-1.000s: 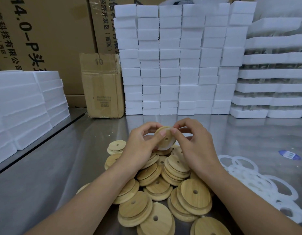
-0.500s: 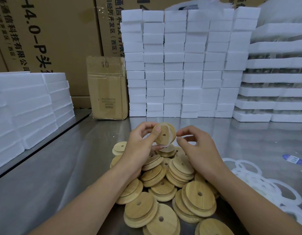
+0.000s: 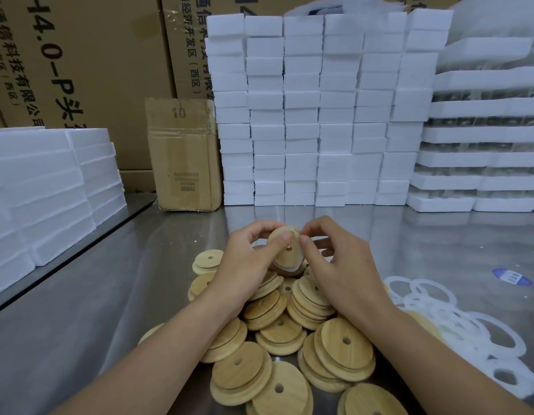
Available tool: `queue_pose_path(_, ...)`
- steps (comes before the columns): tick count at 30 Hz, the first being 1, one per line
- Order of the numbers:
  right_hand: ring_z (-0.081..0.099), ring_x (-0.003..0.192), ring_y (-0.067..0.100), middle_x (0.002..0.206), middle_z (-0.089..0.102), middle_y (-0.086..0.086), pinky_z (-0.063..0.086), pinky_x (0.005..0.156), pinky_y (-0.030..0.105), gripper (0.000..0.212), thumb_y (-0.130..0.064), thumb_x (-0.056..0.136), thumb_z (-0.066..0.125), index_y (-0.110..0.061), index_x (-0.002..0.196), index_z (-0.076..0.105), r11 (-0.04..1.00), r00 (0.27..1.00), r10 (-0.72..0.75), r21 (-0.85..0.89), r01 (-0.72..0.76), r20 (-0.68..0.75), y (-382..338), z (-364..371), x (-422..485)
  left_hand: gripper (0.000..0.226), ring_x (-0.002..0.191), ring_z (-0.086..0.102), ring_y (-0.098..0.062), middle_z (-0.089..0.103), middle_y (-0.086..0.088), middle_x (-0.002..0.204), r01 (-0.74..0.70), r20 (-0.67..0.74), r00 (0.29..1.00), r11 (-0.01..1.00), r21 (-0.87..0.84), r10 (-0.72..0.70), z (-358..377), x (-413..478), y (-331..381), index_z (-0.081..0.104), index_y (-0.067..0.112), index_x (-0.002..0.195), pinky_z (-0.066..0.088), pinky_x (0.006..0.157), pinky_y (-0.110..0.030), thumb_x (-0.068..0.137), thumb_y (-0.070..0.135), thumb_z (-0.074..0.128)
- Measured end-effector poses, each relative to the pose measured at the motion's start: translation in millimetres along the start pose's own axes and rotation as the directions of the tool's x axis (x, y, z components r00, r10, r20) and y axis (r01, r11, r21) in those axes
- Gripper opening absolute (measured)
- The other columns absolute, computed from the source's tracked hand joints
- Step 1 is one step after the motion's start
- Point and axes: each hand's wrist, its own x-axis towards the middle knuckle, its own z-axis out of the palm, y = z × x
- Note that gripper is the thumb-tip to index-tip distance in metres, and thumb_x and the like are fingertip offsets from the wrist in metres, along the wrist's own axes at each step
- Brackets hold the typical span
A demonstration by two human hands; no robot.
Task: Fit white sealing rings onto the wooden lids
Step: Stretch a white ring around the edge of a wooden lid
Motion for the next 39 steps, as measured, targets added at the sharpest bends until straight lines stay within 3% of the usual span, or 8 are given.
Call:
queue_pose_path(3, 0.067, 0.097, -0.008, 0.100, 0.070, -0.025, 0.050, 0.077, 0.016, 0.016, -0.056, 0.093, 0.063, -0.040, 0.098, 0.063, 0.999, 1.000, -0.017, -0.050, 0.016, -0.018, -1.3, 0.0, -0.6, 0.020, 0.095, 0.078, -0.021, 0.079, 0.002, 0.110, -0.013, 0.007, 1.000, 0.999, 0.041, 0.013, -0.8, -0.3, 0.6, 0.079, 0.028, 0.109, 0.064, 0.089, -0.057, 0.093, 0.039, 0.079)
queue_pose_path(7, 0.068, 0.097, -0.005, 0.096, 0.072, -0.021, 0.053, 0.084, 0.022, 0.004, -0.034, 0.099, 0.069, -0.033, 0.095, 0.068, 0.999, 0.998, -0.013, -0.036, 0.011, -0.062, 0.9, -2.5, 2.5, 0.015, 0.097, 0.078, -0.026, 0.079, 0.001, 0.110, -0.019, 0.030, 0.999, 1.000, 0.018, 0.019, 0.2, 0.1, 0.3, 0.079, 0.024, 0.111, 0.064, 0.090, -0.054, 0.097, 0.030, 0.078)
queue_pose_path(11, 0.074, 0.087, -0.002, 0.090, 0.076, -0.018, 0.049, 0.070, 0.010, 0.010, -0.025, 0.099, 0.071, -0.030, 0.091, 0.072, 0.982, 0.993, 0.119, 0.153, -0.113, -0.027, 2.9, -8.0, 8.0, 0.016, 0.091, 0.078, -0.017, 0.080, 0.003, 0.108, -0.045, 0.050, 0.998, 0.998, 0.031, 0.044, 1.6, 1.2, 1.5, 0.078, 0.020, 0.114, 0.064, 0.081, -0.033, 0.099, 0.026, 0.076)
queue_pose_path(15, 0.074, 0.086, 0.003, 0.085, 0.077, -0.012, 0.055, 0.081, 0.022, 0.012, -0.020, 0.098, 0.072, -0.024, 0.087, 0.074, 0.952, 0.979, 0.198, 0.230, -0.202, 0.043, 4.1, -9.5, 12.4, 0.013, 0.084, 0.076, -0.007, 0.081, 0.006, 0.103, -0.039, 0.044, 0.998, 0.999, -0.013, 0.039, 1.2, 1.6, -0.2, 0.077, 0.021, 0.112, 0.059, 0.071, -0.020, 0.100, 0.021, 0.074)
queue_pose_path(19, 0.075, 0.088, 0.008, 0.086, 0.079, -0.005, 0.060, 0.093, 0.043, 0.012, -0.018, 0.100, 0.070, -0.018, 0.089, 0.075, 0.929, 0.961, 0.234, 0.259, -0.266, 0.149, 4.3, -9.9, 14.5, 0.013, 0.085, 0.076, -0.007, 0.081, 0.007, 0.102, -0.015, 0.026, 1.000, 0.997, -0.072, 0.017, -0.9, 2.3, -2.9, 0.076, 0.021, 0.113, 0.060, 0.070, -0.023, 0.101, 0.019, 0.073)
queue_pose_path(33, 0.071, 0.090, 0.002, 0.090, 0.072, -0.017, 0.053, 0.072, 0.017, 0.012, -0.023, 0.100, 0.067, -0.028, 0.090, 0.063, 0.988, 0.990, 0.118, 0.095, -0.125, 0.072, 5.8, -3.4, 2.2, 0.015, 0.089, 0.078, -0.019, 0.081, 0.000, 0.104, -0.001, 0.028, 1.000, 1.000, -0.003, 0.001, 1.8, 0.8, -2.1, 0.080, 0.020, 0.110, 0.065, 0.073, -0.039, 0.096, 0.025, 0.079)
queue_pose_path(36, 0.070, 0.094, 0.003, 0.094, 0.071, -0.017, 0.058, 0.076, 0.030, 0.012, -0.026, 0.100, 0.067, -0.033, 0.092, 0.062, 0.996, 0.997, 0.070, 0.056, -0.071, 0.024, 1.9, -1.8, 0.2, 0.010, 0.091, 0.077, -0.024, 0.082, 0.002, 0.100, -0.055, 0.036, 0.998, 0.996, 0.071, 0.053, 1.7, 0.5, -2.4, 0.082, 0.024, 0.104, 0.063, 0.082, -0.047, 0.094, 0.026, 0.082)
queue_pose_path(39, 0.070, 0.097, 0.003, 0.097, 0.072, -0.015, 0.059, 0.081, 0.041, 0.010, -0.026, 0.097, 0.069, -0.031, 0.090, 0.066, 0.989, 0.993, 0.116, 0.093, -0.115, -0.015, -0.9, -3.8, 1.7, 0.009, 0.078, 0.077, -0.013, 0.082, 0.003, 0.094, -0.082, 0.056, 0.995, 0.993, 0.086, 0.078, -0.4, 1.2, -1.9, 0.082, 0.027, 0.100, 0.061, 0.072, -0.033, 0.092, 0.026, 0.084)
